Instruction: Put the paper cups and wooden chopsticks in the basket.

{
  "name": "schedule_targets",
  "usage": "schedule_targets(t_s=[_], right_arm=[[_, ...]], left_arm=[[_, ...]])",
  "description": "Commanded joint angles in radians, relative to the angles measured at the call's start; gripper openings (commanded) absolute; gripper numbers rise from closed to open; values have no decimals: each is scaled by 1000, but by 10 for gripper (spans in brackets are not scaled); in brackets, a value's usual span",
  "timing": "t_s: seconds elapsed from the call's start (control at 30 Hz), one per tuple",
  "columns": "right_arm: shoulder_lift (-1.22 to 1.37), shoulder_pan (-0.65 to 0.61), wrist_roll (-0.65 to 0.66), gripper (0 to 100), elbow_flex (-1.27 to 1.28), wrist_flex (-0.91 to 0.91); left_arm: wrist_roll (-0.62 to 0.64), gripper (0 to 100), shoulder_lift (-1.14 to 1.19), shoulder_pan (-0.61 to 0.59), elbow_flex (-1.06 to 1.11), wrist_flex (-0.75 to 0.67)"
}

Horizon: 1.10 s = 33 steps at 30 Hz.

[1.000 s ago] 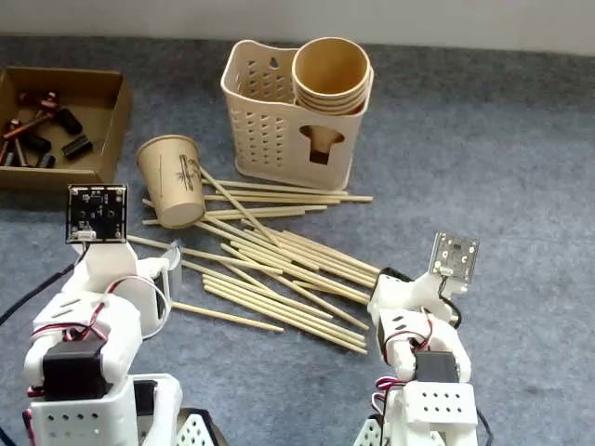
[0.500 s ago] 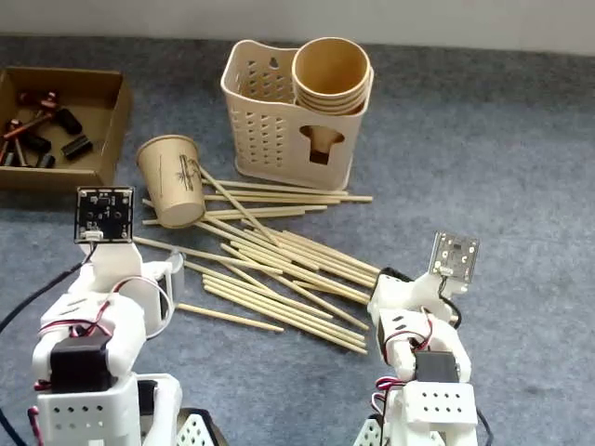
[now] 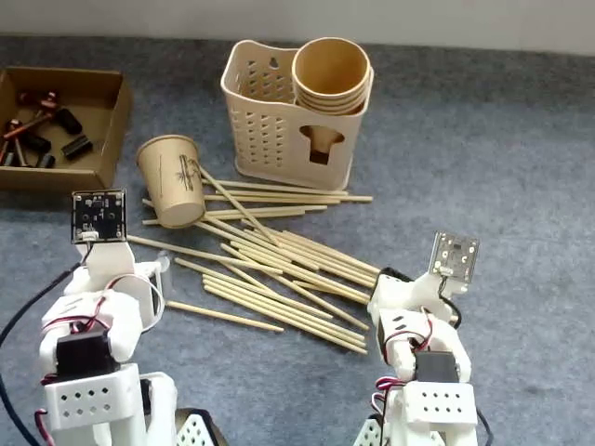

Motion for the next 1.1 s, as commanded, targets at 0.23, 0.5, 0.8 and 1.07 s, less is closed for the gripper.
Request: schedule_targets(t_s=[0.23,0.5,0.8,1.07], right_arm=[[-2,7,-5,5,111,-22],[-2,7,-5,5,111,-22],[-2,7,-5,5,111,-22],[-2,7,-5,5,111,-22]], left_arm=[[-9,257,2,-7,-5,-9],[-9,258,2,-7,-4,-9],[-48,260,31,19,-56,9],[-44,288,371,21,-355,103]])
